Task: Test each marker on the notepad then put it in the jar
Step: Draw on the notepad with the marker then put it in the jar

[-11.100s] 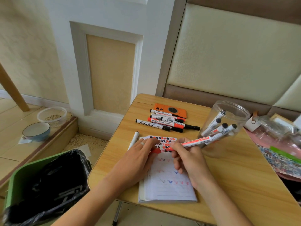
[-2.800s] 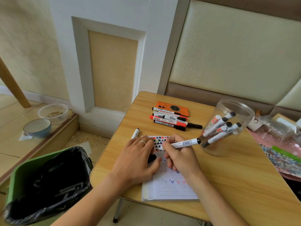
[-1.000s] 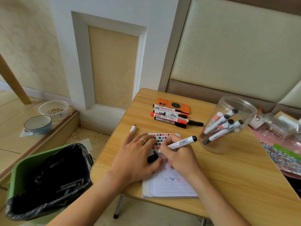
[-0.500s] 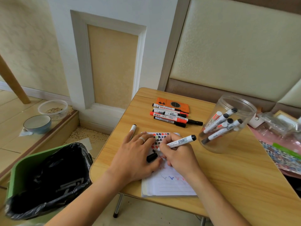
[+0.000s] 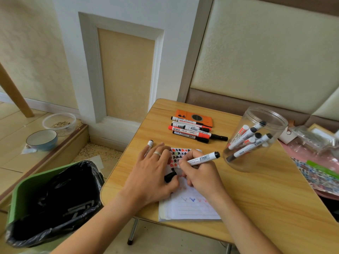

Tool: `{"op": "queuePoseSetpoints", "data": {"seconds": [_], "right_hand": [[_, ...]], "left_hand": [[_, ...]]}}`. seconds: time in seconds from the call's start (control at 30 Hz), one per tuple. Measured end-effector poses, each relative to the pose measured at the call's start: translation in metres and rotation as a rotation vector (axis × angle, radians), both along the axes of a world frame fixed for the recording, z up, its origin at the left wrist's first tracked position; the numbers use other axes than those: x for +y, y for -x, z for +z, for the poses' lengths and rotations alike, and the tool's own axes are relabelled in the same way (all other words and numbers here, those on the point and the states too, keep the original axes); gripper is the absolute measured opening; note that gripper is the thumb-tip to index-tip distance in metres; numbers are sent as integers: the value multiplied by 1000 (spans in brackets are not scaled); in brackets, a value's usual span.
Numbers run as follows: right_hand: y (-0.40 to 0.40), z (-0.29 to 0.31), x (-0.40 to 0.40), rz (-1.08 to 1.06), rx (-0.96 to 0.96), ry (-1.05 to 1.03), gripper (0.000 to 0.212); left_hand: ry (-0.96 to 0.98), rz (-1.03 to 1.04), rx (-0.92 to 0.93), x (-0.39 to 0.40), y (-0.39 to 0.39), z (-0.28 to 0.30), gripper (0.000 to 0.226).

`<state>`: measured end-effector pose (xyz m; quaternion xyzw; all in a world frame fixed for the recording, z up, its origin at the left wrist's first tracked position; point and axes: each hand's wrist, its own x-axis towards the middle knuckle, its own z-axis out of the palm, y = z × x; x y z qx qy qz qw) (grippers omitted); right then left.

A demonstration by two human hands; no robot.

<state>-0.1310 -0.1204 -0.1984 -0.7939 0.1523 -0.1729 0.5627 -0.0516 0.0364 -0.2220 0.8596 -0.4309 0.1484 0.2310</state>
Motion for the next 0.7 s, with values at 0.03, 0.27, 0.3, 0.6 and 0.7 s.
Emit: {"op": "queuePoseSetpoints", "data": {"seconds": [0.03, 0.27, 0.3, 0.6, 0.7], "right_hand": [[0, 0, 0, 5, 7, -6, 15], [1, 2, 1, 34, 39, -23, 16], [2, 2, 1, 31, 41, -25, 16], [5, 16, -5, -72, 19, -291, 24], [6, 16, -4, -50, 11, -295, 23]], "left_hand": [[6, 0, 3, 0, 0, 0, 46], [2, -16, -34, 1, 0, -1, 36], [-1, -20, -39, 1, 0, -1, 34], [98, 15, -47, 0, -1, -1, 17], [146, -11, -53, 1, 1, 0, 15]]}}
